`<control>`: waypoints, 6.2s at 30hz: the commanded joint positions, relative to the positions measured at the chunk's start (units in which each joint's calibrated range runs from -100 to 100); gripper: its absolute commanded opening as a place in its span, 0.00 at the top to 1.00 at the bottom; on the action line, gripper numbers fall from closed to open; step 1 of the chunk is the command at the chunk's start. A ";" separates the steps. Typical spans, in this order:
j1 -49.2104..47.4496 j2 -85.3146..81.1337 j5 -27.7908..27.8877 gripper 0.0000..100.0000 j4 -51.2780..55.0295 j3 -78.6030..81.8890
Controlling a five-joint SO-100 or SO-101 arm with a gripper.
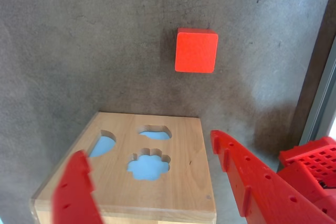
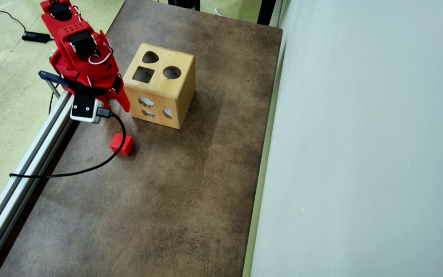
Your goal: Pick and place the red cube on the square hole
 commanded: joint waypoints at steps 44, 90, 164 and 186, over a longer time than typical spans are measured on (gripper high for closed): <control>2.67 22.01 2.34 0.57 0.92 -1.16; 7.87 36.62 7.62 0.57 -11.94 -1.25; 8.09 30.25 7.23 0.81 -13.87 -1.42; 13.59 24.14 15.78 0.63 -4.22 -2.05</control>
